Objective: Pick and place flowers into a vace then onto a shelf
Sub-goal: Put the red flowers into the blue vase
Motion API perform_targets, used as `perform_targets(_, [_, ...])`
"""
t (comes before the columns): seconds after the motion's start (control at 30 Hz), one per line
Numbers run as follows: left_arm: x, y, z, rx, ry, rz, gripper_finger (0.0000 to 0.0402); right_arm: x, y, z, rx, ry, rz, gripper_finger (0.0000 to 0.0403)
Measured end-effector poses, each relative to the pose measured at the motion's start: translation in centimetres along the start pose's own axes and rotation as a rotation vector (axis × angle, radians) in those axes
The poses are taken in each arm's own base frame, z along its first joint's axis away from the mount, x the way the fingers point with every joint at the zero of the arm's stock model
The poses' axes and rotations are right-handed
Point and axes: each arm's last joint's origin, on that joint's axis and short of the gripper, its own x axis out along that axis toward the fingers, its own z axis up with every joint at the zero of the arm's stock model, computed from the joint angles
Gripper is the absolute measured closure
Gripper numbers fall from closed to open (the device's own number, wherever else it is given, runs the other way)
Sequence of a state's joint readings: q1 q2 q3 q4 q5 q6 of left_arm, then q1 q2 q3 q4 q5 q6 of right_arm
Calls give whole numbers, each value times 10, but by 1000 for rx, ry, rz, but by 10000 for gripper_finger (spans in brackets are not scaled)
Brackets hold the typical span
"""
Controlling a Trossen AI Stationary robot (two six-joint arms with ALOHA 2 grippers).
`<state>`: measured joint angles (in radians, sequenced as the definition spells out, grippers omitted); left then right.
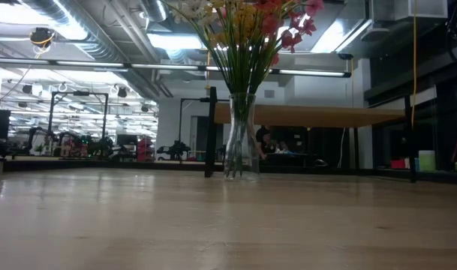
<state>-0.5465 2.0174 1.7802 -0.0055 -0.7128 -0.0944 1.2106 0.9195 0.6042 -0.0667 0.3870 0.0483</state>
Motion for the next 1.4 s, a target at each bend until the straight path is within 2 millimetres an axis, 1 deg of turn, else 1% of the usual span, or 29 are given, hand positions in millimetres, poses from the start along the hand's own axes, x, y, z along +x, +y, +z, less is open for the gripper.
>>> perform_targets(0.1, [0, 0, 0, 0, 0, 1, 384, -2, -1, 8, -4, 1, 0, 251])
perform_targets(0.23, [0, 0, 0, 0, 0, 0, 384, -7, -2, 18, -14, 15, -2, 237])
perform_targets(0.43, [0, 0, 0, 1, 0, 1, 384, -9, -3, 26, -56, -8, -6, 233])
perform_targets(0.6, [0, 0, 0, 1, 0, 1, 384, -6, -11, 30, -65, -32, -44, 233])
perform_targets(0.9, [0, 0, -1, 8, 7, 1, 384, -3, -25, 28, -30, -9, -113, 233])
perform_targets(1.03, [0, 0, -3, 19, 20, 2, 384, -1, -29, 28, -20, -6, -81, 233])
perform_targets(1.13, [1, 0, -8, 26, 30, -1, 384, 1, -32, 27, -14, 10, -53, 233])
perform_targets(1.3, [2, 0, -20, 21, 56, -1, 384, 9, -40, 19, -12, 83, -87, 233])
perform_targets(1.4, [3, 0, -22, 5, 64, -2, 384, 14, -43, 17, -7, 104, -95, 233])
